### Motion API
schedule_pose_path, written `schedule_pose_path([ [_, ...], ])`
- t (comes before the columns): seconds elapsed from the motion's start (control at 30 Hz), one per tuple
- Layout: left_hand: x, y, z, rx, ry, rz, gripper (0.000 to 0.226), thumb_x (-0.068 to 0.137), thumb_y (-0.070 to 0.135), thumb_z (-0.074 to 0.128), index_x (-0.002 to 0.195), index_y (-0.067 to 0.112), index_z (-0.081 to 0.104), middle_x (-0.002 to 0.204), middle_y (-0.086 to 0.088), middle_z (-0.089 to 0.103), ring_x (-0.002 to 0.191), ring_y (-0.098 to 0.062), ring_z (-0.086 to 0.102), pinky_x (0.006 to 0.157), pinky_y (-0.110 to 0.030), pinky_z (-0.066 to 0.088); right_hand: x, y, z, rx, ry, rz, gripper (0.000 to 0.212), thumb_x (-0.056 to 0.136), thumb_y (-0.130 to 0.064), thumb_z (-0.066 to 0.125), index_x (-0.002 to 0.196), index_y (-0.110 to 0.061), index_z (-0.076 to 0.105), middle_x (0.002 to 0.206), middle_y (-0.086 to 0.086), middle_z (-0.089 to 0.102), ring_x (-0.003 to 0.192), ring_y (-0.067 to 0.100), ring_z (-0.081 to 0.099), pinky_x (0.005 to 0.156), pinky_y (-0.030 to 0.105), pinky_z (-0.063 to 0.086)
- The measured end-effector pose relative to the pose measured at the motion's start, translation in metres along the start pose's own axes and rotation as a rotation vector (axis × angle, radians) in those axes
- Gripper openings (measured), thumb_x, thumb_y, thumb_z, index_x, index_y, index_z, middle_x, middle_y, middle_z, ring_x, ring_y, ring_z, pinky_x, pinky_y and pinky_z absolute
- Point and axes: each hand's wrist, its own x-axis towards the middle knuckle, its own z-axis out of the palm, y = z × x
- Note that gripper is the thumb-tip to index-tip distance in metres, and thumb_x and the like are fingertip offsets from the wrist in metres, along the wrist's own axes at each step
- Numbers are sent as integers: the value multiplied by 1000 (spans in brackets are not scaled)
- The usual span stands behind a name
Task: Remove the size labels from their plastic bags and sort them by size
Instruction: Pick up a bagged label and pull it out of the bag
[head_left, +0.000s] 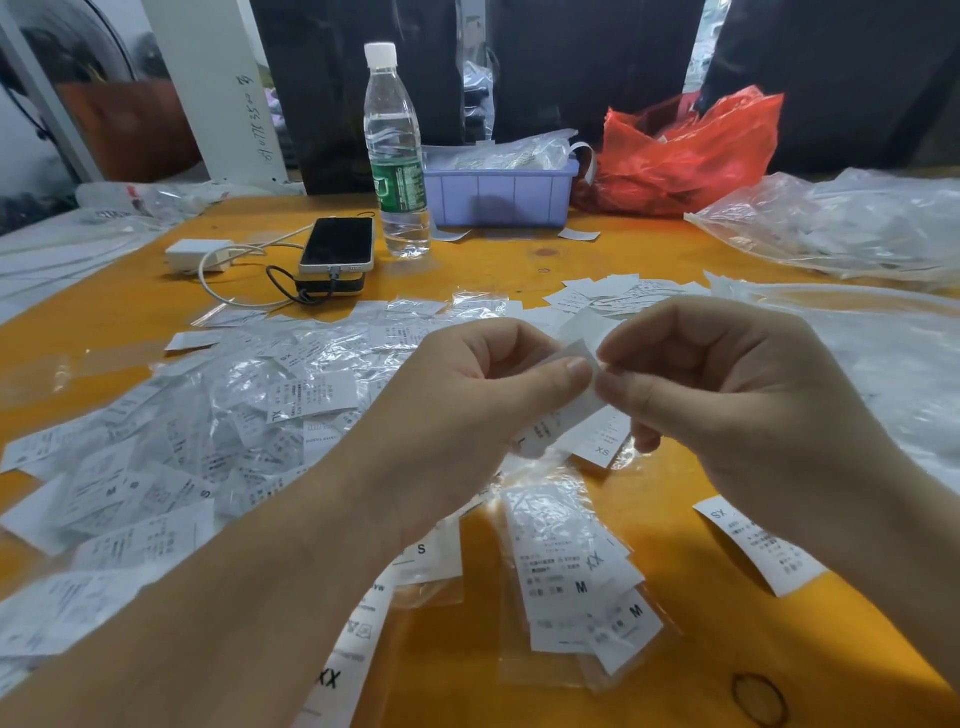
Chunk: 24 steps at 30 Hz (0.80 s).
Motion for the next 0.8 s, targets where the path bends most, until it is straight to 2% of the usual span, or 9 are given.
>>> schedule_pose_path([
  [0.17, 1, -2, -3, 93, -18, -7, 10, 83, 31, 70, 80, 22, 72, 76, 3, 71, 66, -9, 64, 58, -19, 52, 3, 1, -7, -92, 43, 43, 12, 83, -8, 74, 84, -20, 71, 75, 0, 72, 59, 20, 65, 57, 33, 55],
  [0.27, 5, -5, -13, 438, 83, 20, 4, 86, 32, 70, 83, 31, 68, 80, 12, 70, 68, -3, 65, 50, -12, 46, 3, 2, -8, -226, 76, 113, 9, 79, -26, 73, 87, -30, 71, 84, -11, 72, 71, 10, 69, 69, 35, 55],
  [0.33, 8, -7, -23, 700, 206, 9, 5, 89, 34, 66, 85, 35, 64, 86, 13, 66, 68, -8, 63, 48, -21, 46, 3, 2, -10, -360, 80, 156, 12, 77, -32, 71, 89, -36, 69, 90, -15, 70, 80, 1, 66, 74, 30, 50],
  [0.4, 10, -8, -33, 871, 344, -20, 4, 88, 32, 64, 91, 34, 62, 90, 9, 64, 75, -10, 59, 57, -27, 48, 3, 2, -9, -518, 27, 208, 15, 82, -28, 70, 93, -38, 66, 105, -16, 63, 90, 1, 61, 76, 27, 46],
  [0.47, 11, -10, -38, 1024, 432, -61, 26, 84, 32, 68, 108, 31, 61, 102, 6, 62, 91, -17, 58, 73, -36, 53, 3, 3, -6, -672, -63, 253, 19, 86, -27, 68, 102, -36, 64, 121, -13, 56, 105, 4, 51, 79, 26, 40],
  [0.53, 11, -12, -37, 1152, 440, -73, 48, 81, 36, 71, 125, 29, 54, 120, 3, 56, 110, -23, 49, 87, -40, 46, 3, 5, -2, -793, -153, 290, 30, 86, -38, 66, 115, -33, 60, 130, -13, 50, 116, 7, 41, 86, 25, 33],
  [0.6, 9, -12, -31, 1178, 424, -21, 53, 81, 40, 71, 128, 29, 51, 127, 2, 49, 118, -23, 41, 92, -39, 38, 1, 6, 1, -892, -238, 339, 47, 83, -53, 62, 121, -26, 58, 133, -11, 45, 127, 12, 33, 89, 24, 27],
  [0.67, 6, -12, -25, 1142, 390, 61, 44, 83, 41, 67, 123, 30, 53, 125, 5, 49, 119, -20, 39, 92, -35, 33, 0, 7, 2, -960, -301, 357, 52, 81, -60, 57, 114, -19, 60, 126, -5, 46, 127, 18, 32, 88, 27, 27],
  [0.8, 1, -12, -9, 1063, 286, 150, 27, 86, 43, 64, 110, 32, 59, 121, 11, 52, 119, -14, 40, 92, -28, 29, -1, 8, 2, -980, -290, 308, 50, 89, -52, 56, 106, -7, 66, 125, 3, 52, 122, 22, 37, 87, 26, 27],
])
